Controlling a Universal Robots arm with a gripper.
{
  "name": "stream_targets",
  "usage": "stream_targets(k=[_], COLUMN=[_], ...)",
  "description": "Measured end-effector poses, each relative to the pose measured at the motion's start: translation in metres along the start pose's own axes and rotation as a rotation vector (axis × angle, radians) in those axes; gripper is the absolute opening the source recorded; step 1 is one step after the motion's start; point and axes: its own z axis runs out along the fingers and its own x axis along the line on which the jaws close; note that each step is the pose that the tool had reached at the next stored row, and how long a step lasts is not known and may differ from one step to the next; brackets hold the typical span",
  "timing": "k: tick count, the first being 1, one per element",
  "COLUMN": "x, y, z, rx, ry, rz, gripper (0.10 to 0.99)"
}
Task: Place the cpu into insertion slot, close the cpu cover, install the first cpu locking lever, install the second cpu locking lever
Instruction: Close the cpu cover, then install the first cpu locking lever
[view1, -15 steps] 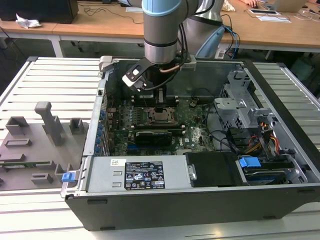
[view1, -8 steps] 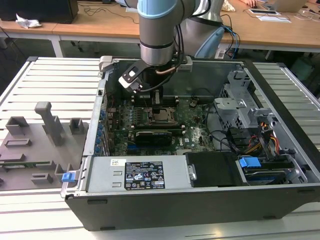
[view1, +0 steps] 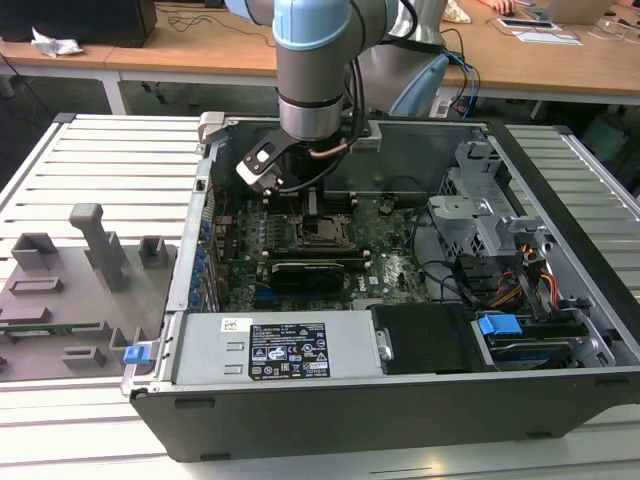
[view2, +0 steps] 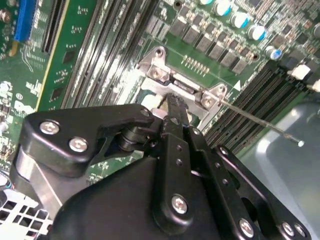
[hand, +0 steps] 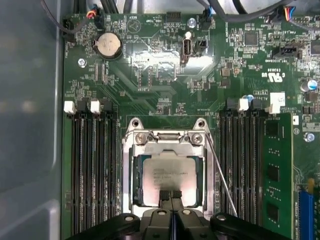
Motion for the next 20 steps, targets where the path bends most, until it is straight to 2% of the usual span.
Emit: stream_targets(k=[1,3,5,7,11,20], x=[0.0005,0.0017,0.0017,0.0018,0.0018,0.0019], y=[0.0009,0.0014,0.0078,0.0172,0.0255,0.0261], z=[-0.0002,-0.0065,-0.0063,-0.0058,-0.0054,-0.0094], rx=[0.0,0.0,0.0,0.001,0.001,0.001], ry=[0.0002,0.0004,0.0002,0.0002,0.0002,0.0003], rz=[0.0,0.0,0.0,0.0,0.0,0.0], gripper=[0.106,0.106,0.106,0.106,0.106,0.106])
